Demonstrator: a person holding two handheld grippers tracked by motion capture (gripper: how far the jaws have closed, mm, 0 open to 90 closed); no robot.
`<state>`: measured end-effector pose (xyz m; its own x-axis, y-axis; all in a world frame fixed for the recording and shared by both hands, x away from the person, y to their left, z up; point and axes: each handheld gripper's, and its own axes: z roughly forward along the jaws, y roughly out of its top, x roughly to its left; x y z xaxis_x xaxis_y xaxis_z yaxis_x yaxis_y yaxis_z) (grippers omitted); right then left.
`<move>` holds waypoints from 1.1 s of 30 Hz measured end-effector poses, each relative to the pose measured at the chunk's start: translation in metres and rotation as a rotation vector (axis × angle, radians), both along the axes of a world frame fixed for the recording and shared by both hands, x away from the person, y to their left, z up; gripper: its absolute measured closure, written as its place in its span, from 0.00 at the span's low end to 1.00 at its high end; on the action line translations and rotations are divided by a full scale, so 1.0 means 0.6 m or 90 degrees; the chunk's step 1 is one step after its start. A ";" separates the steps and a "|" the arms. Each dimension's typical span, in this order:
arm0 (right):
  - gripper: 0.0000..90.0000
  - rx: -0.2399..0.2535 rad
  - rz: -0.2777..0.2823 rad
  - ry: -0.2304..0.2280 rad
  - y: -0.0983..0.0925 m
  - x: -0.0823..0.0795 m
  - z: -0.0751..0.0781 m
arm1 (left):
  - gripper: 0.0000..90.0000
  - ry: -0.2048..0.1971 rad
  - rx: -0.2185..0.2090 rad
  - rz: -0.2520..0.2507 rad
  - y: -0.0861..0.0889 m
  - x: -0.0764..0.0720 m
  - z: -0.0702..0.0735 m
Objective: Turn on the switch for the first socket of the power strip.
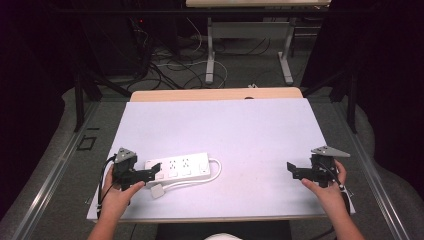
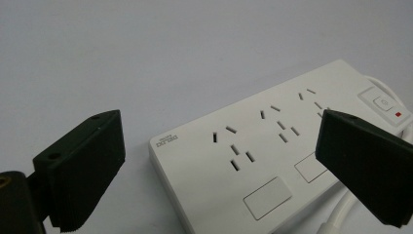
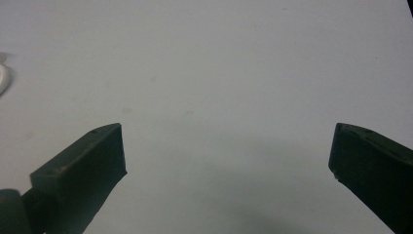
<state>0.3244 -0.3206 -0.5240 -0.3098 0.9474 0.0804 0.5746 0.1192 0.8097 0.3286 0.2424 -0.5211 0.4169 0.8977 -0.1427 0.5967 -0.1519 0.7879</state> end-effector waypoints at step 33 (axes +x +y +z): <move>0.00 -0.010 0.014 -0.018 0.021 -0.006 -0.001 | 0.26 0.005 0.018 -0.047 -0.041 -0.009 0.020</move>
